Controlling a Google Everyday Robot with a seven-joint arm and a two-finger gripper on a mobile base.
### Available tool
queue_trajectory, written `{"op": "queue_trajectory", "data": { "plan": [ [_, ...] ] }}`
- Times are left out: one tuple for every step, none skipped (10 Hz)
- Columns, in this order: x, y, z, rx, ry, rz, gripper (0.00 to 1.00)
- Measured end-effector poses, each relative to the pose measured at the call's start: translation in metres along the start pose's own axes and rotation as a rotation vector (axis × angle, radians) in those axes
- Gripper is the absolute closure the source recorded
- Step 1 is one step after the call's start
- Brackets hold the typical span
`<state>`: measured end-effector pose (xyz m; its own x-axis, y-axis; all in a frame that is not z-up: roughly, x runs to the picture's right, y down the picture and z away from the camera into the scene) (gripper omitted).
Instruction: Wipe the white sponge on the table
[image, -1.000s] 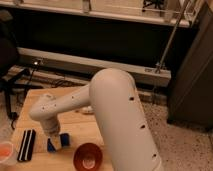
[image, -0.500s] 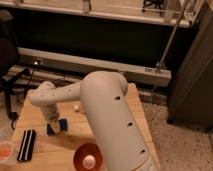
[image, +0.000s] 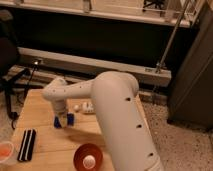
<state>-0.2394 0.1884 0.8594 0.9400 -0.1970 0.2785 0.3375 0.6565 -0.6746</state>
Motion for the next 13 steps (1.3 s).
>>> {"op": "queue_trajectory", "data": {
  "plan": [
    [0.014,0.009,0.0,-0.003,0.004,0.028,0.76],
    [0.026,0.019,0.0,-0.01,0.006,0.054,0.76],
    [0.04,0.034,0.0,-0.021,0.01,0.088,0.76],
    [0.052,0.046,0.0,-0.029,0.012,0.118,0.76],
    [0.059,0.057,0.001,-0.037,0.015,0.135,0.76],
    [0.068,0.069,0.002,-0.045,0.018,0.157,0.76],
    [0.069,0.085,0.004,-0.059,0.016,0.166,0.76],
    [0.068,0.094,0.007,-0.068,0.015,0.166,0.76],
    [0.062,0.103,0.009,-0.076,0.015,0.153,0.76],
    [0.046,0.115,0.012,-0.088,0.013,0.113,0.76],
    [0.025,0.122,0.011,-0.086,0.007,0.064,0.76],
    [0.012,0.126,0.01,-0.084,0.007,0.029,0.76],
    [-0.016,0.125,0.004,-0.068,-0.006,-0.028,0.76]
  ]
}}
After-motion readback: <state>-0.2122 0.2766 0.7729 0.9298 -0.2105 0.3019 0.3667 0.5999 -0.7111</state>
